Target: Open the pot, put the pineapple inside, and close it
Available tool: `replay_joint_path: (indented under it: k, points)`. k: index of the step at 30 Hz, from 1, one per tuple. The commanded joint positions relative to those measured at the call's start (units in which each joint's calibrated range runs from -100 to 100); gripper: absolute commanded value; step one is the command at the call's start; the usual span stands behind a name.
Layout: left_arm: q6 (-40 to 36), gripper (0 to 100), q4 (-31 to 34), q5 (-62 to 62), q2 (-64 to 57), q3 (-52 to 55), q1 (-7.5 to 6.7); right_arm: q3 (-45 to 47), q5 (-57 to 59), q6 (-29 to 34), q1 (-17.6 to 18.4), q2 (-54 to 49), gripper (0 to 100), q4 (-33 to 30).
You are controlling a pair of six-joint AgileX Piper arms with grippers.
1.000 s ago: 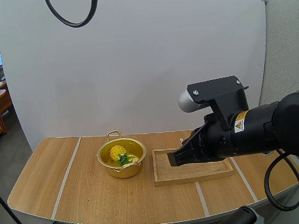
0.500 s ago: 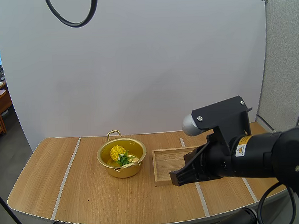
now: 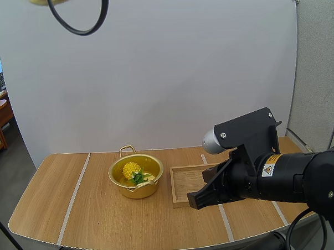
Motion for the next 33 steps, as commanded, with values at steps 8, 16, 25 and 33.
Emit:
replay_joint_path:
  k: [8,16,25,33]
  points:
    - [-0.86,0,-5.82,23.68,6.21,0.02,0.13,0.66,-2.55,-0.61,-0.19,-0.23,0,0.48]
    - [1.65,0,-7.92,24.68,11.59,3.44,0.13,0.66,-2.55,-0.61,-0.19,-0.23,0,0.48]
    - [9.8,0,-19.84,24.68,11.74,24.19,0.13,0.66,-2.55,-0.61,-0.19,-0.23,0,0.48]
    - [14.13,0,-21.22,15.75,11.83,42.0,0.13,0.66,-2.55,-0.61,-0.19,-0.23,0,0.48]
